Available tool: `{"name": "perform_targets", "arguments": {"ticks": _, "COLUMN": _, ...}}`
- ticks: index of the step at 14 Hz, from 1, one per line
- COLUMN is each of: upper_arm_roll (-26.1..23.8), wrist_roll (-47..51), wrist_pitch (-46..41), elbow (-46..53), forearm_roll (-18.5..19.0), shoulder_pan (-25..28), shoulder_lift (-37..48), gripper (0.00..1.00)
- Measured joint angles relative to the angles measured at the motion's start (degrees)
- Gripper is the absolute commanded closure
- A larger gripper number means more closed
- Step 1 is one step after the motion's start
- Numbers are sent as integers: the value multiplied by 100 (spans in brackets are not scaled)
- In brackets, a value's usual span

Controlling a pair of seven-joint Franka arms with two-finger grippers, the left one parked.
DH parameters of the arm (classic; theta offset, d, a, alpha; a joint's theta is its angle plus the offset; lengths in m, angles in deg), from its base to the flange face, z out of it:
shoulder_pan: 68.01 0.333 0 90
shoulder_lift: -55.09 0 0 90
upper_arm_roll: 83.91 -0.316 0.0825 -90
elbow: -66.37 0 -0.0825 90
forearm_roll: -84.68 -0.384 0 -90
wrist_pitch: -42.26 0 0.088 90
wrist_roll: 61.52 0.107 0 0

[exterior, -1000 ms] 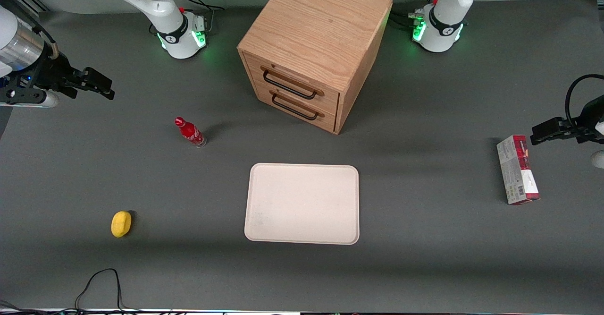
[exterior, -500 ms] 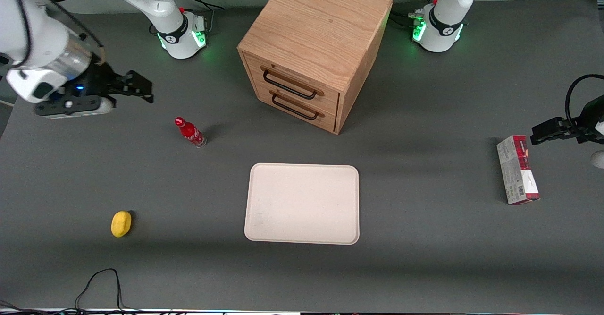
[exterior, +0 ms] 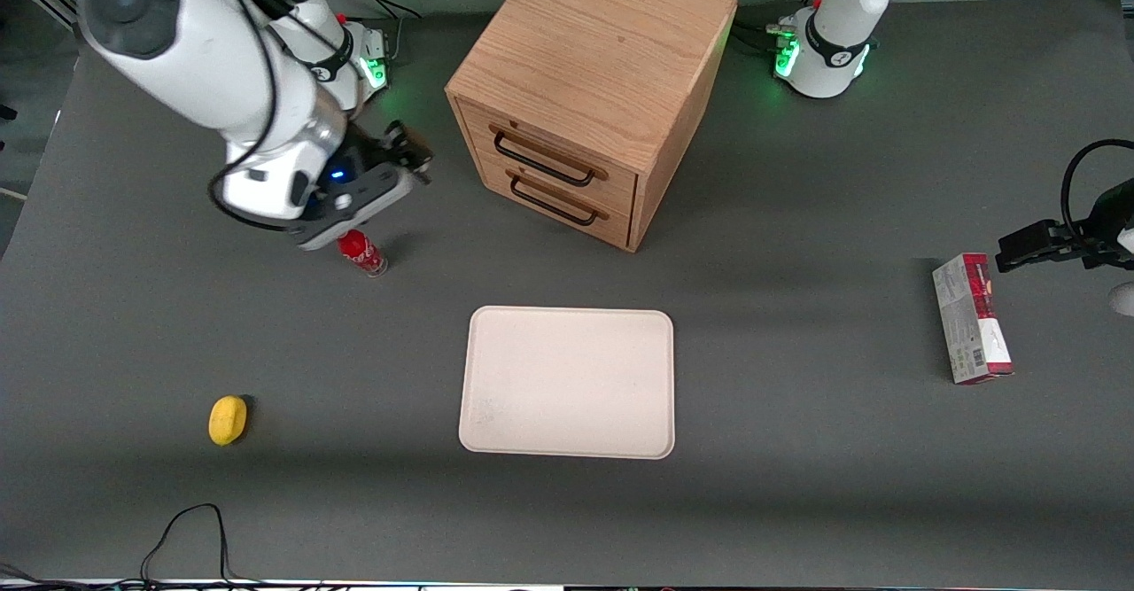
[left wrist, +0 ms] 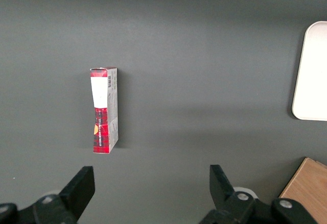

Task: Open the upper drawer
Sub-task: 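Hook the right gripper onto the upper drawer's black handle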

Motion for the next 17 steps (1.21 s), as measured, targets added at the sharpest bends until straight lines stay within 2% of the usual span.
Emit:
{"name": "perform_targets", "arguments": {"ticks": 2, "upper_arm_roll": -352, "wrist_roll": -773, "wrist_pitch": -73, "elbow": 22, "forearm_roll": 0, "shoulder_pan": 56, "shoulder_lift": -122, "gripper": 0}}
{"name": "perform_targets", "arguments": {"ticks": 5, "upper_arm_roll": -618, "wrist_roll": -1498, "wrist_pitch": -124, "elbow": -49, "forearm_roll": -142, "shoulder_pan": 187, "shoulder_lift": -423, "gripper": 0}}
{"name": "perform_targets", "arguments": {"ticks": 10, "upper_arm_roll": -827, "wrist_roll": -1709, "wrist_pitch": 7, "elbow": -361, "forearm_roll": -282, "shoulder_pan": 212, "shoulder_lift": -961, "gripper": 0}}
{"name": "perform_targets", "arguments": {"ticks": 17, "upper_arm_roll": -867, "wrist_roll": -1797, "wrist_pitch": 1052, "elbow": -1222, "forearm_roll": -283, "shoulder_pan": 265, "shoulder_lift": -983, "gripper": 0}}
